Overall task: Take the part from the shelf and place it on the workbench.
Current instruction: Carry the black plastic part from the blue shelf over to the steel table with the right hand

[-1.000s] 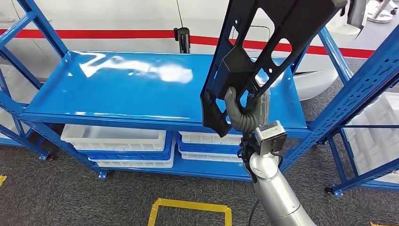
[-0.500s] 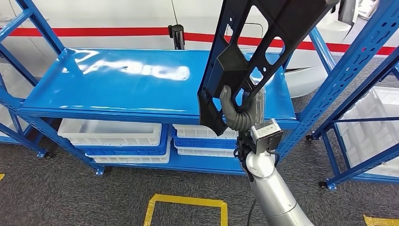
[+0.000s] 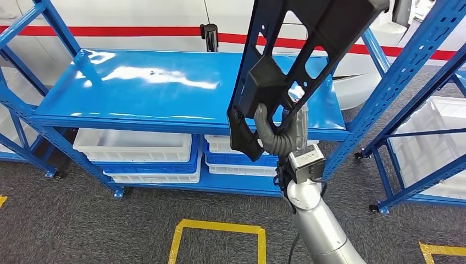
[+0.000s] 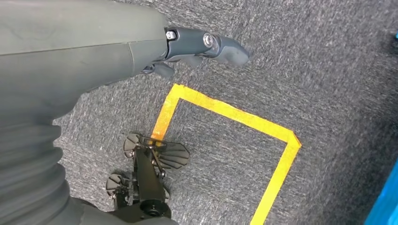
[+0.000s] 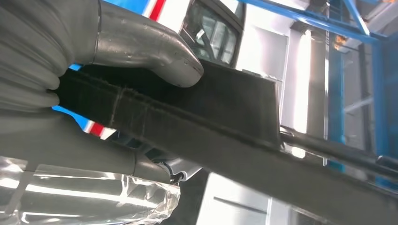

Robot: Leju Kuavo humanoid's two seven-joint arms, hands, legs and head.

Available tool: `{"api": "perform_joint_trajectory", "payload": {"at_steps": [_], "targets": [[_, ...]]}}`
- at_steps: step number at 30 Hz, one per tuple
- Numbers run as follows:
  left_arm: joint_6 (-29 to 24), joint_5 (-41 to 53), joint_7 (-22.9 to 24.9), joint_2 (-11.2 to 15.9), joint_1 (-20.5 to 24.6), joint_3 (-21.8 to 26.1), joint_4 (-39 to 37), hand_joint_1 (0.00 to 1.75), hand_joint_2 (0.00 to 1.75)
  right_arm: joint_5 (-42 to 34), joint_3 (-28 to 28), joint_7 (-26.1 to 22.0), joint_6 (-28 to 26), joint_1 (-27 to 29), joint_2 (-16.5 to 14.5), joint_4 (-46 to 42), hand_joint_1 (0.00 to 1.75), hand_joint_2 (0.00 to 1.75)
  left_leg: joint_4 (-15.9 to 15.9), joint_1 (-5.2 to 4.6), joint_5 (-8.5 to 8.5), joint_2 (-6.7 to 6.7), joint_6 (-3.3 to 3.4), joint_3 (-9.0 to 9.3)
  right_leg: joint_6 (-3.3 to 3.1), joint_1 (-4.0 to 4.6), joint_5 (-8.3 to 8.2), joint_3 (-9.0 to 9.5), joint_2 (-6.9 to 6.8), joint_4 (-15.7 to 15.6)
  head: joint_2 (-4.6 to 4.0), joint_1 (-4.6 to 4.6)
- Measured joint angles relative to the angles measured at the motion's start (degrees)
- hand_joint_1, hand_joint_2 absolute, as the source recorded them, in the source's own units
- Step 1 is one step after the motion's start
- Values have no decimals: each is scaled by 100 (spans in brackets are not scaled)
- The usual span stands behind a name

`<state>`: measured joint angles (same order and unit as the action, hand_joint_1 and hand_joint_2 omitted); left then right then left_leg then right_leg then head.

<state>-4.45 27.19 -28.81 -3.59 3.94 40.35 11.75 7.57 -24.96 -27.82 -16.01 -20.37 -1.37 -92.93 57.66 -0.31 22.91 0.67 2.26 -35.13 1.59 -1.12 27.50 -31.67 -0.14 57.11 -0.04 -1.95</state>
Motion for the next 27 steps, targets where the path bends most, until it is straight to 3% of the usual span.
{"api": "perform_joint_trajectory", "payload": {"at_steps": [3, 4, 6, 8, 9, 10, 13, 15, 18, 19, 20, 22, 24, 25, 27], "targets": [[-4, 4, -8, -3, -5, 19, -2, 0, 175, 10, 1, -27, 29, -6, -6, -1, 175, 175, 67, 28, 23, -7, -103, -69, -129, -37, -99, -45, 12, -7, -1, 0], [-10, 8, -13, -5, -5, 31, -3, 0, 175, 23, 2, -51, 39, -7, -15, -1, 175, 175, 198, 46, 143, -19, -142, -128, -177, -63, -132, -61, 11, -14, -1, -4], [-26, 21, -23, -7, -5, 48, -4, 0, 175, 53, 2, -112, 46, -7, -37, -1, 175, 175, 802, 83, 583, -39, -221, -362, -237, -76, -188, -112, 9, -15, -1, -15], [-51, 49, -26, -6, -5, 52, -5, 0, 175, 75, 2, -161, 43, 3, -48, -1, 175, 175, 1494, 116, 950, -39, -275, -601, -236, -67, -235, -179, 9, -12, -1, -19], [-68, 74, -25, -7, -5, 52, -5, 0, 175, 82, 2, -176, 38, 10, -47, -1, 175, 175, 1615, 131, 988, -38, -285, -610, -226, -65, -261, -211, 10, -11, -1, -19], [-85, 100, -25, -9, -4, 51, -5, 0, 175, 85, 2, -188, 31, 15, -47, -1, 175, 175, 1510, 142, 923, -38, -283, -501, -211, -65, -284, -238, 13, -11, -1, -19], [-136, 141, -25, -7, 8, 51, -5, 0, 175, 88, 3, -231, -8, 17, -49, -21, 175, 175, 388, 139, 535, -62, -219, 240, -140, -54, -347, -274, 25, -15, -1, -18], [-192, 144, -32, -7, 17, 51, -4, 0, 175, 93, 4, -274, -28, 16, -55, -47, 175, 175, 12, 96, 456, -82, -159, 457, -72, -43, -391, -283, 19, -24, -1, -14], [-255, 139, -62, -5, 15, 52, -4, 0, 175, 104, 3, -308, -35, 30, -58, -84, 175, 175, -66, 55, 341, -61, -39, 434, 40, -39, -439, -318, 8, -51, 0, -9], [-267, 138, -80, -8, 17, 52, -4, 0, 175, 104, 4, -310, -37, 29, -55, -97, 175, 175, -118, 55, 271, -46, 17, 422, 44, -32, -366, -374, 8, 33, 0, -3], [-281, 138, -102, -13, 19, 52, -4, 0, 175, 104, 5, -312, -40, 28, -51, -108, 175, 175, -169, 56, 200, -31, 67, 399, 19, -23, -218, -478, 9, 246, 0, 4], [-310, 135, -146, -19, 19, 53, -5, 0, 175, 97, 7, -314, -44, 40, -39, -116, 175, 175, -191, 36, 91, -14, 130, 286, -59, -19, 229, -789, 12, 1016, -1, 12], [-338, 129, -179, -21, 16, 55, -5, 0, 175, 79, 5, -315, -45, 72, -20, -116, 175, 175, -185, 3, -1, -11, 145, 156, -52, -18, 507, -958, 12, 1598, -1, 11], [-349, 125, -190, -24, 16, 56, -5, 0, 175, 68, 5, -315, -44, 83, -10, -116, 175, 175, -181, -11, -46, -13, 141, 94, -19, -17, 511, -865, 11, 1552, -1, 11], [-372, 120, -202, -35, 15, 57, -5, 0, 175, 54, 4, -319, -44, 84, 1, -117, 175, 175, -156, -32, -120, -21, 115, -8, 46, -11, 327, -324, 4, 780, -1, 11]]}}
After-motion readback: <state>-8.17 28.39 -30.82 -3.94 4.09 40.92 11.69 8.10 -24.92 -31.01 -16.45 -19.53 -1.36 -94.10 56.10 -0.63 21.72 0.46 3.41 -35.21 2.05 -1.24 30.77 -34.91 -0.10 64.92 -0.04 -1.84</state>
